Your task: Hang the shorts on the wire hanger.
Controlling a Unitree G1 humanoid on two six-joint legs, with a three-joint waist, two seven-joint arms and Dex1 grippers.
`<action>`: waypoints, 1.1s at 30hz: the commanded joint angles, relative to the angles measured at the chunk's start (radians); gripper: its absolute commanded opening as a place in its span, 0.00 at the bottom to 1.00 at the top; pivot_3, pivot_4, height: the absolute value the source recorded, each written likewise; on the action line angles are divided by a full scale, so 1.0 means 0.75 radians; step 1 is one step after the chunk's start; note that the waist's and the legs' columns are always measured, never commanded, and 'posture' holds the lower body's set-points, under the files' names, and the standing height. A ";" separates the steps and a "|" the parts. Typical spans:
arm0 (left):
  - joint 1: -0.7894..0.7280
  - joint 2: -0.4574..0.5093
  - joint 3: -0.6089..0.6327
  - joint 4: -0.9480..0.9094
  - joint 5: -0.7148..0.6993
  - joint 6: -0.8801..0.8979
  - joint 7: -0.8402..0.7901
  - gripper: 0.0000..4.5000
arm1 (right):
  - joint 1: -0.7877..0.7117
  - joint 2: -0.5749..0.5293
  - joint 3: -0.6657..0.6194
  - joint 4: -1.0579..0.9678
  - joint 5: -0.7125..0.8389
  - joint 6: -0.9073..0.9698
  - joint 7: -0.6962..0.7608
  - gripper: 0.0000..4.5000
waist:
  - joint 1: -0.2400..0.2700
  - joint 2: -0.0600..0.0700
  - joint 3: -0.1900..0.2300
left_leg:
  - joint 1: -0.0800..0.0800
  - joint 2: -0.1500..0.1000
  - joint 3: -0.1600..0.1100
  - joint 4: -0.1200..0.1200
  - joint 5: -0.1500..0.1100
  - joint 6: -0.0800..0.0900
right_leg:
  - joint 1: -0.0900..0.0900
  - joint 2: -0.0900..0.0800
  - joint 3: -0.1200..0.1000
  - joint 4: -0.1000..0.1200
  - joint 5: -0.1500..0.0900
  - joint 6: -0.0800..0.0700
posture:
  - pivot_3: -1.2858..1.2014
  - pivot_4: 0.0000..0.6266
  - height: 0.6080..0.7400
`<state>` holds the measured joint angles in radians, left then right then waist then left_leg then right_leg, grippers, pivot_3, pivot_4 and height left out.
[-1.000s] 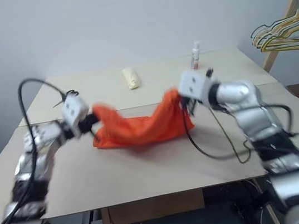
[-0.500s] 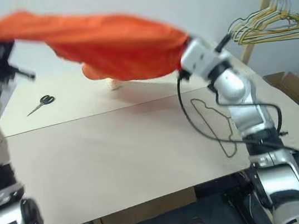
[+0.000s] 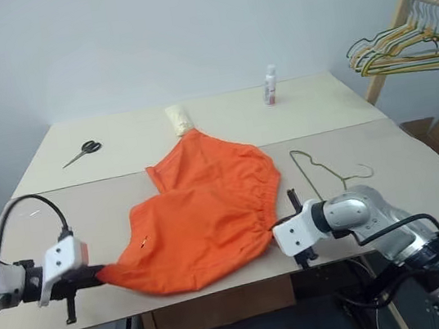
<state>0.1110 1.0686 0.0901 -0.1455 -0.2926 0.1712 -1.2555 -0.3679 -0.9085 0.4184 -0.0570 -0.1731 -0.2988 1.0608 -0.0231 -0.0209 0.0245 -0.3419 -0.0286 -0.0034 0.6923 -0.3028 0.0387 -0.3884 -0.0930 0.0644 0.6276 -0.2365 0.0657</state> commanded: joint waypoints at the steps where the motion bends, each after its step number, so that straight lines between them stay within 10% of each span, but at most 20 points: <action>1: 0.008 0.030 -0.002 -0.060 0.002 0.008 -0.032 0.00 | -0.031 -0.004 -0.035 -0.031 0.034 0.015 0.063 0.00 | 0.015 0.000 0.000 | 0.000 0.001 0.001 0.000 0.000 0.000 | 0.000 0.000 0.000 0.000 0.000 0.000 | 0.53 0.00 1.00; 11: 0.075 0.022 0.053 -0.173 -0.046 0.035 -0.061 0.09 | -0.065 -0.022 -0.059 0.079 -0.034 -0.117 0.065 0.00 | 0.029 0.001 0.001 | -0.002 0.002 0.002 0.000 -0.001 0.000 | -0.002 0.000 0.000 0.001 0.000 -0.001 | 0.53 0.00 1.00; 21: 0.098 0.161 0.219 -0.041 -0.048 -0.024 -0.184 0.81 | 0.014 -0.184 -0.228 -0.025 0.154 -0.012 0.169 0.77 | 0.033 0.002 0.002 | -0.002 0.003 0.003 0.000 -0.001 0.000 | -0.002 0.000 -0.001 0.000 -0.001 -0.002 | 0.53 0.00 1.00; 24: 0.013 0.094 0.312 -0.012 -0.165 0.006 -0.161 0.99 | 0.053 -0.190 -0.371 -0.087 0.291 0.302 0.131 0.93 | 0.037 0.002 0.002 | -0.002 0.003 0.003 0.000 -0.001 0.001 | -0.002 0.000 -0.001 0.000 -0.001 -0.002 | 0.53 0.00 1.00; 33: -0.273 -0.147 0.255 -0.173 -0.509 0.212 -0.096 0.99 | -0.043 0.115 -0.644 0.024 0.430 1.399 -0.339 0.93 | 0.044 0.000 0.002 | -0.005 0.004 0.002 0.001 -0.002 0.000 | -0.003 0.000 -0.001 0.000 0.000 -0.003 | 0.53 0.00 1.00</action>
<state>-0.0664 0.9692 0.2975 -0.2337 -0.6294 0.3068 -1.3401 -0.3610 -0.8453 -0.0137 -0.0610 0.1215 0.6075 0.8793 0.0098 -0.0205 0.0257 -0.3464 -0.0257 -0.0017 0.6935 -0.3040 0.0386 -0.3922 -0.0929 0.0635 0.6282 -0.2359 0.0634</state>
